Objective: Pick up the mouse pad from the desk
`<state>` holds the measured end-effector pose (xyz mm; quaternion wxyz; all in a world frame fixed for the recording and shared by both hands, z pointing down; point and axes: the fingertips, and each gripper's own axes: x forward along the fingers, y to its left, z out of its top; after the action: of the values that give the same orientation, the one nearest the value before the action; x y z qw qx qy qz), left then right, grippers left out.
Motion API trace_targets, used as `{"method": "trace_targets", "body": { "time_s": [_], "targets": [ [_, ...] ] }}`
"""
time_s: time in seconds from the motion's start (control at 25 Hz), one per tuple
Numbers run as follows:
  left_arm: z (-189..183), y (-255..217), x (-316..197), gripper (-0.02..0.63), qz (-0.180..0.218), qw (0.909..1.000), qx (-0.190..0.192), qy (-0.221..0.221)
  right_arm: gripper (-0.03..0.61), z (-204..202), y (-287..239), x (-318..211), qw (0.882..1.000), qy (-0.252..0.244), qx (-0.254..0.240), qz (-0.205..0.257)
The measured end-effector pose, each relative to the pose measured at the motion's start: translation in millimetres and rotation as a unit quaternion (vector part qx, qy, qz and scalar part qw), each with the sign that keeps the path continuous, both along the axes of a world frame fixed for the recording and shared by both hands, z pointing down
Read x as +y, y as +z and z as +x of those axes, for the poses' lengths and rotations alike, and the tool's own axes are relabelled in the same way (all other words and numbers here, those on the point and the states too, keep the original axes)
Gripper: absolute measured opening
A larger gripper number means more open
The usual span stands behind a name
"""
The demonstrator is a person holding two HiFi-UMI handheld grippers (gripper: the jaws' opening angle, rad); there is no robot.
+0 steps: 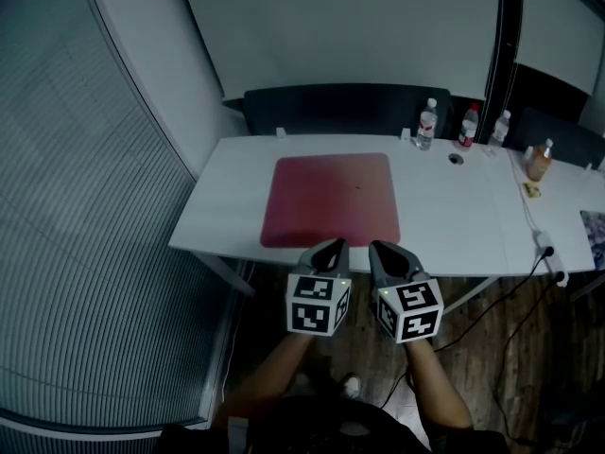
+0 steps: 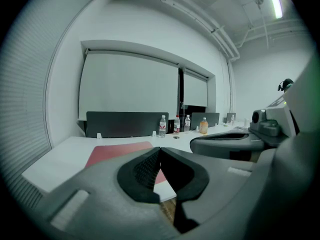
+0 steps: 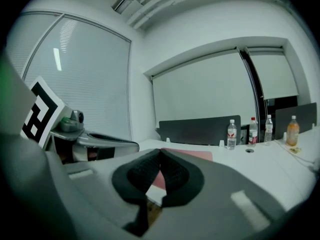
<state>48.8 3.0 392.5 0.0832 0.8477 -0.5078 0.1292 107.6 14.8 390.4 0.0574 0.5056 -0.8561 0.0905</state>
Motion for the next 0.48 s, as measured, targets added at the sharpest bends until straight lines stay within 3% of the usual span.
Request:
{"method": "trace_targets", "body": {
  "time_s": [0.48],
  "targets": [
    [-7, 7, -31, 0.006, -0.001, 1.0, 0.006, -0.003, 0.002, -1, 3, -29, 1.0, 0.003, 0.01, 0.003]
  ]
}}
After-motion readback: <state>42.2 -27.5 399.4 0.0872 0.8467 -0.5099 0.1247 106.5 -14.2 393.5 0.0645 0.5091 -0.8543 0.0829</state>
